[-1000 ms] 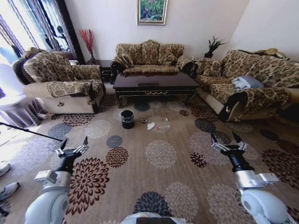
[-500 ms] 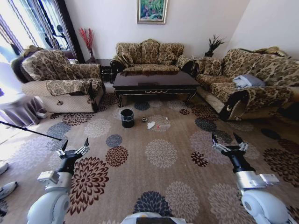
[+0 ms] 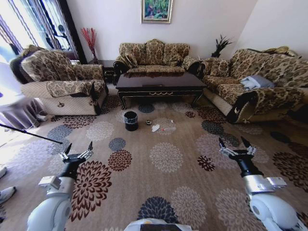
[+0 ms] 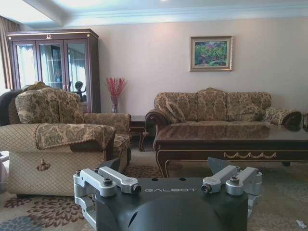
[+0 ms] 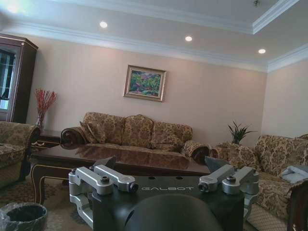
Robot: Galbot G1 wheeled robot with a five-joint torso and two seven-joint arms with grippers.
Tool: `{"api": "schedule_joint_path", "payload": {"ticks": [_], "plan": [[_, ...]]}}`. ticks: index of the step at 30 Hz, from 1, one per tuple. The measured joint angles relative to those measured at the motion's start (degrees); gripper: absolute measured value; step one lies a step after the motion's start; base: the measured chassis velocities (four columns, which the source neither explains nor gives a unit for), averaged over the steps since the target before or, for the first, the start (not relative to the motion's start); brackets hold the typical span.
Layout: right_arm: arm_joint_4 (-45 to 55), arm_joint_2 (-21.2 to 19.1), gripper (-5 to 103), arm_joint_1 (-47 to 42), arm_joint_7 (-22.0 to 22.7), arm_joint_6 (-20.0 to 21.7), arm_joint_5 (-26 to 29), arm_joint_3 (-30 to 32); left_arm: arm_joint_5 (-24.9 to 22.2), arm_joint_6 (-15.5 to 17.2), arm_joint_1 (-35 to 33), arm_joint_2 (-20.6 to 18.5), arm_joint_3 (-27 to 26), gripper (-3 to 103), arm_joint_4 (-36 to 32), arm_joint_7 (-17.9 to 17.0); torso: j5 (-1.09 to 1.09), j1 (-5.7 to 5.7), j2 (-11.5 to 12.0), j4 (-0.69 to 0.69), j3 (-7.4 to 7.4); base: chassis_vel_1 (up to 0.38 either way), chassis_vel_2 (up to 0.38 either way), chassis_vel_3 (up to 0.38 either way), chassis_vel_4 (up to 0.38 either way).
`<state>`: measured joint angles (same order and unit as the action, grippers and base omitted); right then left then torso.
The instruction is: Move to the front of the table and pick up the trash from the floor, then place it into the trash bin.
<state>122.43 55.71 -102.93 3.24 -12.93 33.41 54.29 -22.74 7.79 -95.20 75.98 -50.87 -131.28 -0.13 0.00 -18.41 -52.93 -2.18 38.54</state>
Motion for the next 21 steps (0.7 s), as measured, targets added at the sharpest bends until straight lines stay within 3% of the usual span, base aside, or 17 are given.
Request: {"api": "schedule_joint_path", "payload": {"ticks": [9, 21], "plan": [[0.8, -0.8, 100, -0.7, -5.3, 0.6, 1.1, 0.8, 0.5, -0.1, 0.3, 0.0, 0.3, 100, 0.1, 0.9, 0.0, 0.95, 2.2, 0.0, -1.29, 0.0, 0.0, 0.0, 0.0], [2.8, -0.9, 100, -1.4, -6.1, 2.6, 2.1, 2.2, 0.8, -0.4, 0.3, 0.0, 0.4, 100, -0.2, 1.2, 0.0, 2.27, 5.4, 0.0, -3.09, 0.0, 0.0, 0.0, 0.0]]}}
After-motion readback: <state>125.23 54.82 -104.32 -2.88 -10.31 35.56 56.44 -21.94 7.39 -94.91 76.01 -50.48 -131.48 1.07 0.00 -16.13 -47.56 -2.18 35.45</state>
